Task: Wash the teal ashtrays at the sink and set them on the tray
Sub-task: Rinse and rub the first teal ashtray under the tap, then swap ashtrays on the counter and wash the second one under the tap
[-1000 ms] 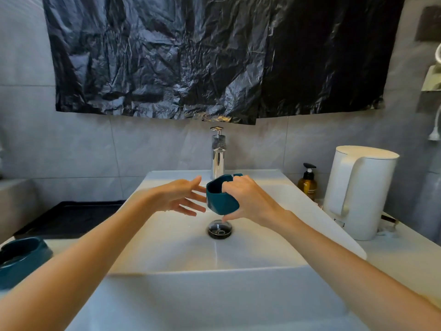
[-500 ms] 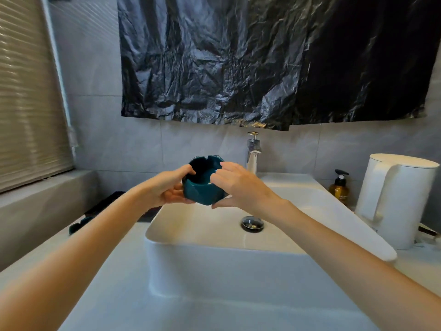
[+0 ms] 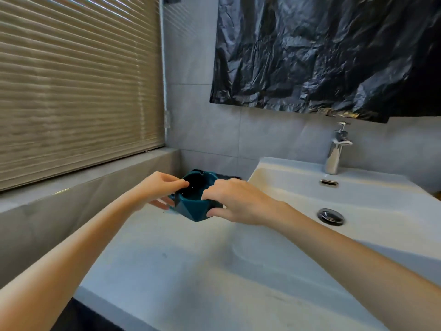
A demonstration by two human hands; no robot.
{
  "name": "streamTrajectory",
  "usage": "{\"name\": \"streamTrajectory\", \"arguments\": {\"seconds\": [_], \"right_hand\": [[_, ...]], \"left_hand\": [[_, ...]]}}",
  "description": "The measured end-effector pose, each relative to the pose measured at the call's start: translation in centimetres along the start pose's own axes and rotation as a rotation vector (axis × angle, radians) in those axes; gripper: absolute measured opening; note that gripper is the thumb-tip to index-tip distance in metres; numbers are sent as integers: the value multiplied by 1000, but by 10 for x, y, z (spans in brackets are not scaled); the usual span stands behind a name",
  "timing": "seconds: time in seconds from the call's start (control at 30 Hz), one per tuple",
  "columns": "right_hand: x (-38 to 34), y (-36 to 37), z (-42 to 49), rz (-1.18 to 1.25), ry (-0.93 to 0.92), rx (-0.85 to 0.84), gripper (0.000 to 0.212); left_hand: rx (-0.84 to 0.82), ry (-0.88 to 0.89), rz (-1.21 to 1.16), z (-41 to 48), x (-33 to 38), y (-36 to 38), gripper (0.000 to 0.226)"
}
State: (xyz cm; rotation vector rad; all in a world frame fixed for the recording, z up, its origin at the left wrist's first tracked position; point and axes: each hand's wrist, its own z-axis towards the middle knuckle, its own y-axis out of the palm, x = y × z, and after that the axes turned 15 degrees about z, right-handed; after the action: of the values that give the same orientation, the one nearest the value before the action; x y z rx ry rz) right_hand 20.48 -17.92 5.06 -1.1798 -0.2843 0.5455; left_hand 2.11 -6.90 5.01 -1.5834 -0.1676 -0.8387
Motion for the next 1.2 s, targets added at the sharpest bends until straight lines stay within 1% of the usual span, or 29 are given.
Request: {"name": "streamTrajectory", "arguments": {"seconds": [0.13,0.27,0.4,0.57,0.7,0.87,0.93,0.97,1.0,1.07,1.13,1.2], "right_hand": [[-19,43,20,87,3,-33,24],[-35,81,35,109,-14,-68,24],[-42,110,46,160,15,-108,22],[-46,129,53,225,9,-136,21],[-45,135,58,230,16,-172,21],[-39,136,60,250,39,-191,22],[-35,136,61,296,49,-215,22],[-33,135,62,364,62,-217,22],[-30,133,63,467,85,-192,22],[-19,128,68,667,186,-39,20],[-1,128,78,717,329,176,20],[22,133,90,697,515,326,26]], "left_hand": [[221,8,99,-18,-47,0,12],[311,-32,207,-28,-85,10,9],[284,-51,262,-25,-120,16,10],[232,-58,320,-18,-144,20,12],[201,-82,317,-12,-152,25,14],[218,-85,372,-7,-153,26,17],[185,-100,406,-5,-153,25,20],[160,-104,424,-4,-153,24,23],[140,-98,442,-3,-153,23,28],[136,-79,447,0,-150,22,39],[147,-69,372,6,-145,22,46],[133,-63,259,18,-137,23,48]]}}
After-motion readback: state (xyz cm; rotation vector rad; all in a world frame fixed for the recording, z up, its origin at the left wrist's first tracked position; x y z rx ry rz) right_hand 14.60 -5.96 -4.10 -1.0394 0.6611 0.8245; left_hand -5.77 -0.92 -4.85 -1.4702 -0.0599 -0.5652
